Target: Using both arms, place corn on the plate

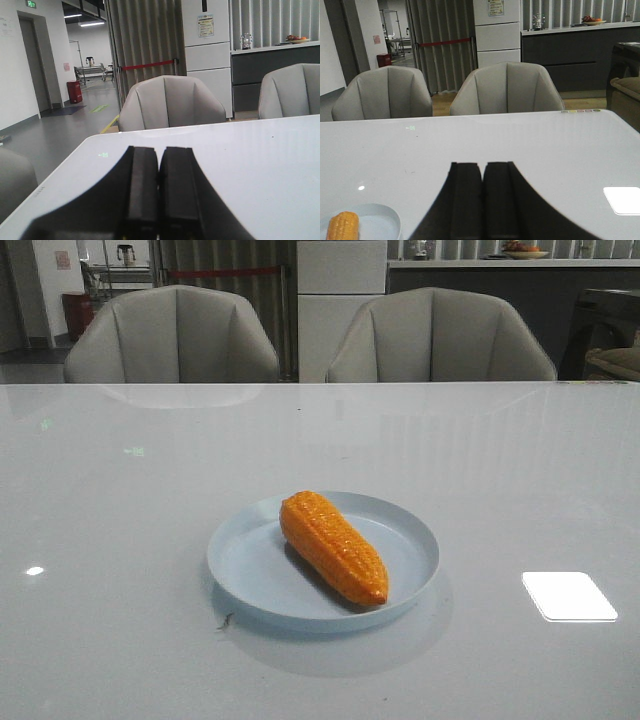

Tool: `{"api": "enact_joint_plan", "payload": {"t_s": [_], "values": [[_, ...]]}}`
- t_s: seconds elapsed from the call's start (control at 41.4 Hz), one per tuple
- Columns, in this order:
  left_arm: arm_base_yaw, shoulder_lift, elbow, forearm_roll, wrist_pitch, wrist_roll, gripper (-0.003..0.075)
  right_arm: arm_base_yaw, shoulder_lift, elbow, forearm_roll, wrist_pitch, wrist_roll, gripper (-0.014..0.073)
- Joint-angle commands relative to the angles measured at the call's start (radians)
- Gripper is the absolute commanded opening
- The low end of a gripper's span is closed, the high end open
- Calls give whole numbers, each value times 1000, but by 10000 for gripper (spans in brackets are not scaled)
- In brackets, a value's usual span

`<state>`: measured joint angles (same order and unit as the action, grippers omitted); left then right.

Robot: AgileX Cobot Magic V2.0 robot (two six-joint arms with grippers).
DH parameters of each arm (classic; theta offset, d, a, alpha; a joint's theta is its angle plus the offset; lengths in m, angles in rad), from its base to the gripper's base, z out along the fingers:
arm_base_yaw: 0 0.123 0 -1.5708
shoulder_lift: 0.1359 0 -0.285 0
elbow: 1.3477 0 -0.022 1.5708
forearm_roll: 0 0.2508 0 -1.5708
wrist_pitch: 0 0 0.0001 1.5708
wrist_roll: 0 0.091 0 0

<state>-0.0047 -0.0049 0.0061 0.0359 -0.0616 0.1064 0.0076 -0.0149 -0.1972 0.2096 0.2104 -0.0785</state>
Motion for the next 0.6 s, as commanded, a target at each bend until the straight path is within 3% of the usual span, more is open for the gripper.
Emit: {"api": "enact_joint_plan", "payload": {"t_s": [0.0, 0.29, 0.58], "values": [[-8, -17, 37, -5, -81, -9, 96, 2, -18, 50, 14, -150, 0, 55], [-8, -17, 37, -5, -81, -9, 96, 2, -18, 203, 14, -190, 0, 55], [-8, -17, 37, -5, -81, -9, 96, 2, -18, 204, 14, -138, 0, 55]]}}
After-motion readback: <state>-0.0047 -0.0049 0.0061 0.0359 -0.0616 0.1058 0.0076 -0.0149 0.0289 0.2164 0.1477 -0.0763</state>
